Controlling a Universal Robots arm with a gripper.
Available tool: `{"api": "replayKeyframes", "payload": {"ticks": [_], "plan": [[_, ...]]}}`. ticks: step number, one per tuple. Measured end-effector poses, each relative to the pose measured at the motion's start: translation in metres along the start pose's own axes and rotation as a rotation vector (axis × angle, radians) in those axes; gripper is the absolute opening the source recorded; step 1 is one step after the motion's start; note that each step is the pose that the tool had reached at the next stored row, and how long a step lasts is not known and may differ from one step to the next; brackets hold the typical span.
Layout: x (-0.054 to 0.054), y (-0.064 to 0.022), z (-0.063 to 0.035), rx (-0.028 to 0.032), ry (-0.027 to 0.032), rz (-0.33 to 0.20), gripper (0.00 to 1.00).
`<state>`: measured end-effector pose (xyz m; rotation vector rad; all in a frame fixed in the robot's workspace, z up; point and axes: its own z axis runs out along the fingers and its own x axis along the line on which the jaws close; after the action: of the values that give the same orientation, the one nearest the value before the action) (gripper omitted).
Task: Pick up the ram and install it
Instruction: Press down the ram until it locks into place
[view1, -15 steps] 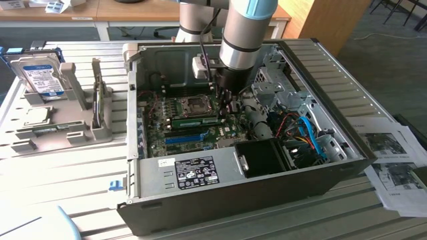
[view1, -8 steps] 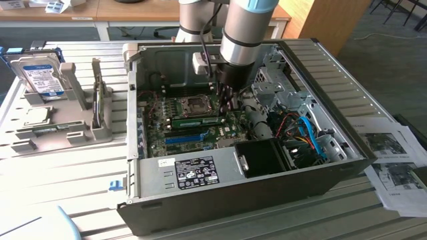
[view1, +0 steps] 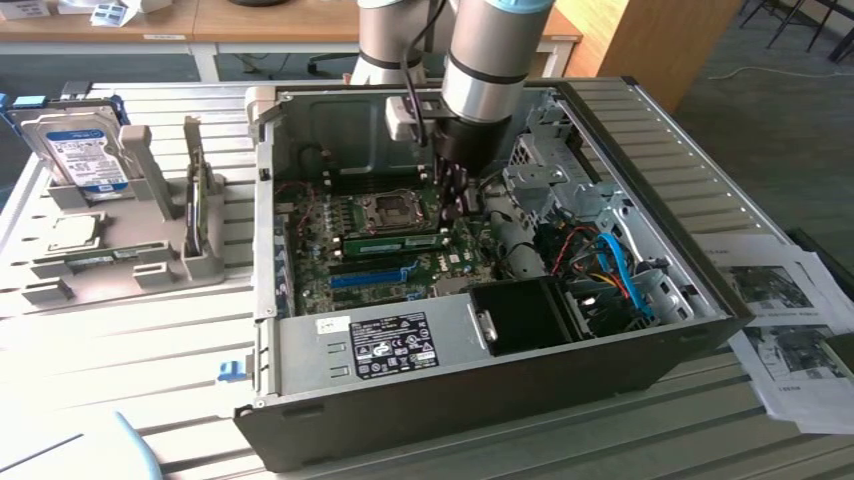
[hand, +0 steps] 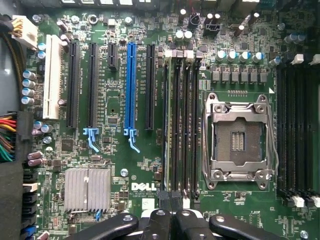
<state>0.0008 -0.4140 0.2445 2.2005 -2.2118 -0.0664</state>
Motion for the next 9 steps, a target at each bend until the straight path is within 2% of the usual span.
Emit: {"api": "replayKeyframes", "payload": {"ticks": [9], "plan": [[-0.0001,0.0003,-0.0078,0.0000,0.0009,0.000,0.09]]}}
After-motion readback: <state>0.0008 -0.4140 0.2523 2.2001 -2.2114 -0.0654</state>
